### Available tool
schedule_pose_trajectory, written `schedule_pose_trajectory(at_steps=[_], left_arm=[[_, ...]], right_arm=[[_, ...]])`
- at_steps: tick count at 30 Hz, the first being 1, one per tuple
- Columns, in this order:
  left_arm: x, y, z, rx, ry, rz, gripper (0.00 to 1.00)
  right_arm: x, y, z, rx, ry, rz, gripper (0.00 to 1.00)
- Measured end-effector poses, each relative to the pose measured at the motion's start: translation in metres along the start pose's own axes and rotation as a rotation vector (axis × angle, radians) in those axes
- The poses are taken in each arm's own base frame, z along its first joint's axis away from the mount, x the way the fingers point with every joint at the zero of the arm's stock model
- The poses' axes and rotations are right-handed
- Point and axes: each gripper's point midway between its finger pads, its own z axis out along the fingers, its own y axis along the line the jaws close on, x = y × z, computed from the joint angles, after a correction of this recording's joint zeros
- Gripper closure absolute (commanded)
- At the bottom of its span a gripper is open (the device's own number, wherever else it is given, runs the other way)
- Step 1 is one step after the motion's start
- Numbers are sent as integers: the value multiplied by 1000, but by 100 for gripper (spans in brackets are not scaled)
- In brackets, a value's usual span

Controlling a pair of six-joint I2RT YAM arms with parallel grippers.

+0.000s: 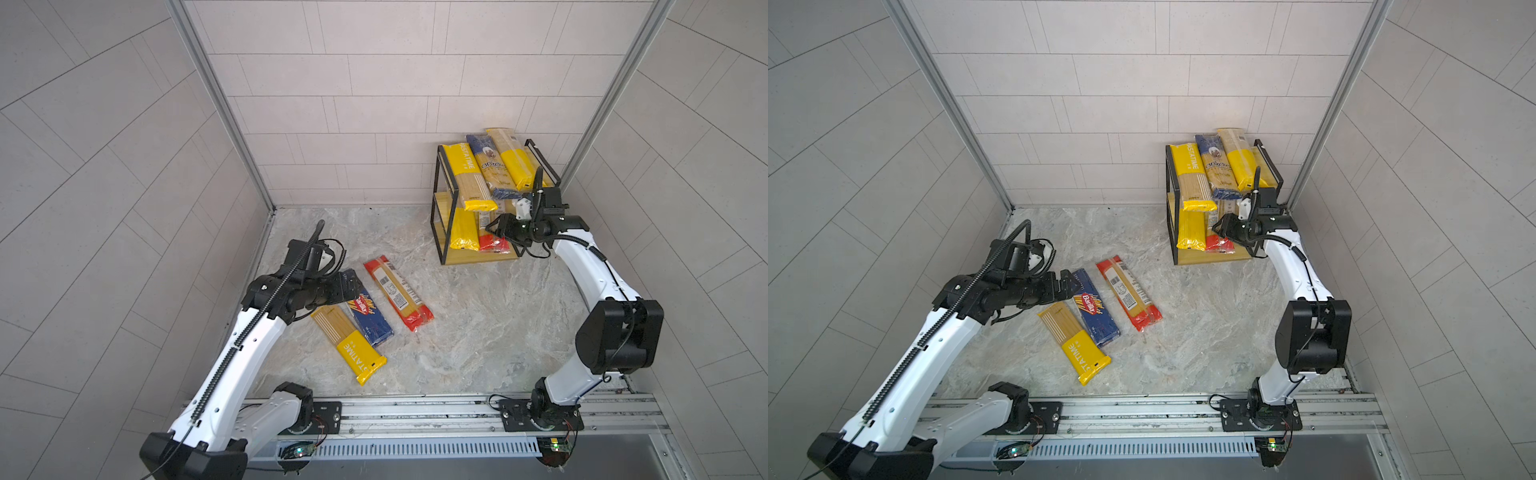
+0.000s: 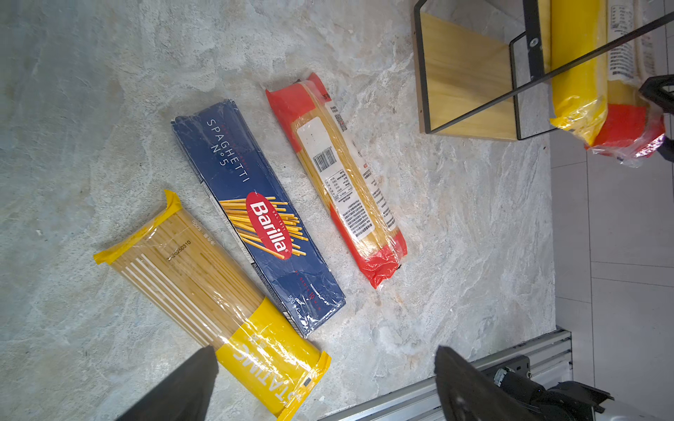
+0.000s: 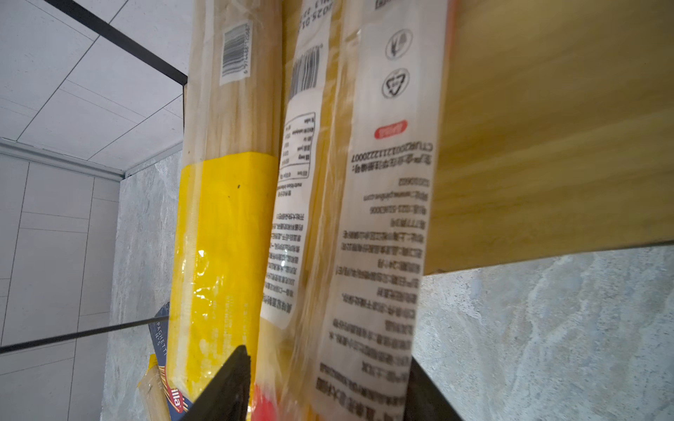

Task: Arrange pasta packages on shelves
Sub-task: Place the pasta bag on the shelf.

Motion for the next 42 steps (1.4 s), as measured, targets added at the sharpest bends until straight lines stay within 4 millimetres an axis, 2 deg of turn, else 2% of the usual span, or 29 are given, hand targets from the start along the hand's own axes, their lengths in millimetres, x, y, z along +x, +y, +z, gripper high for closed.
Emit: schedule_pose_trajectory(at_steps=[7,11,14,15,19,24,29,33,36,38,40,42], left_arm=[[2,-1,-7,7,-13,1,2],[4,-2,-12,12,-24,3,2],[6,-2,-16,14,-26,-1,2],[7,-2,-16,15,-25,-3,2],[9,-1,-18,16,-22,-5,1],[11,-1,-19,13,-16,-12,1],[10,-1,-20,11,-22,-12,1],[6,-1,-22,5,-36,-10,2],[4,-1,-22,1,-38,-10,2],[4,0,-20,-4,-32,-12,2],[4,1,-18,-9,-24,-14,2],[4,1,-16,-11,-19,-16,2]], right_arm=[[9,-9,-28,0,-56,15,36],[22,-11,-33,-29,-71,53,37],[39,-15,-25,-57,-52,102,51],[46,-17,-22,-60,-39,118,60],[66,-23,-18,-61,-7,167,69],[60,-18,-25,-71,-33,162,79],[45,-12,-28,-80,-55,153,83],[29,-9,-24,-82,-64,148,83],[18,-9,-18,-80,-62,146,80],[12,-9,-14,-77,-64,142,69],[9,-10,-12,-72,-65,138,52],[10,-11,-13,-66,-67,126,41]])
